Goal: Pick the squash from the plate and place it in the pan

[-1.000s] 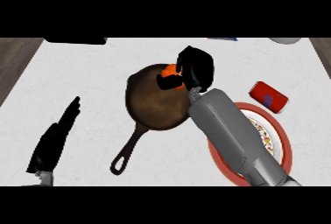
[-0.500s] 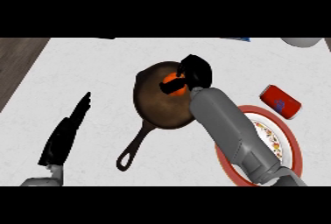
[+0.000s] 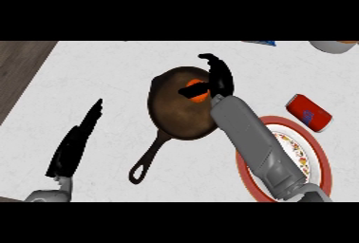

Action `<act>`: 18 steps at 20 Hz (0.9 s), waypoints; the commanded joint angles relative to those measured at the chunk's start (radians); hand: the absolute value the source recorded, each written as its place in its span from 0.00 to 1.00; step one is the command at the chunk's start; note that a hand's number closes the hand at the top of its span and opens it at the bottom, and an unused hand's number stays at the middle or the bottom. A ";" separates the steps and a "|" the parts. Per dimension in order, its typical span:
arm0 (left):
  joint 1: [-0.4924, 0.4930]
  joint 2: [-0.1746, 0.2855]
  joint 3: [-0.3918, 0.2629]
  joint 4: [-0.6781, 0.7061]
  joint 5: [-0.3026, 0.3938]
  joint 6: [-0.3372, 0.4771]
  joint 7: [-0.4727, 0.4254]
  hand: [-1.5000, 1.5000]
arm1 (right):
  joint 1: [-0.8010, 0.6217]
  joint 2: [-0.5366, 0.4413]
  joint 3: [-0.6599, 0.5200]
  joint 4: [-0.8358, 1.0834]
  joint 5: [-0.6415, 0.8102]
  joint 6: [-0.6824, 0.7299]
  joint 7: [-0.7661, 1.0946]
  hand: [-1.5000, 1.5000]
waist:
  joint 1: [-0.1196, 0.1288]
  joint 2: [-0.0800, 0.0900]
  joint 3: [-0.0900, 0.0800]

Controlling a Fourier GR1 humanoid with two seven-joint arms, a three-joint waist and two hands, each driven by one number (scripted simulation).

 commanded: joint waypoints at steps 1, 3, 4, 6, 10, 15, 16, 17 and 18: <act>-0.010 0.009 0.009 -0.005 0.009 -0.012 0.012 0.50 | -0.007 0.000 -0.031 0.001 -0.075 -0.163 -0.122 0.00 | -0.001 -0.002 0.000; 0.001 0.002 0.007 0.009 -0.001 0.001 -0.004 0.50 | -0.026 0.000 -0.068 0.012 -0.105 -0.227 -0.162 0.00 | -0.010 -0.001 0.000; 0.024 -0.013 0.003 0.004 0.008 0.004 -0.008 0.50 | -0.031 0.000 -0.076 0.009 -0.124 -0.258 -0.176 0.00 | -0.022 -0.009 -0.001; -0.020 -0.018 0.013 0.014 0.004 0.015 0.018 0.50 | -0.031 0.000 -0.110 0.026 -0.160 -0.324 -0.216 0.00 | -0.031 -0.004 0.000; 0.006 0.031 0.056 -0.008 0.006 0.009 0.023 0.50 | 0.022 0.000 -0.156 0.030 -0.239 -0.430 -0.297 0.00 | -0.064 -0.019 -0.001; 0.051 0.034 0.085 -0.003 0.017 0.011 0.007 0.50 | 0.101 -0.008 -0.272 -0.007 -0.293 -0.360 -0.514 0.00 | -0.117 -0.030 -0.002; 0.082 0.039 0.110 0.001 0.040 0.004 -0.015 0.50 | 0.173 0.000 -0.208 -0.082 -0.296 -0.381 -0.506 0.00 | -0.130 -0.039 -0.003; 0.109 0.016 0.075 -0.053 0.017 0.020 0.022 0.50 | 0.215 -0.023 -0.232 -0.104 -0.281 -0.334 -0.551 0.00 | -0.137 -0.040 -0.002; 0.111 0.013 0.060 -0.084 0.001 0.022 0.032 0.50 | 0.198 -0.055 -0.267 -0.059 -0.300 -0.283 -0.589 0.00 | -0.129 -0.037 -0.002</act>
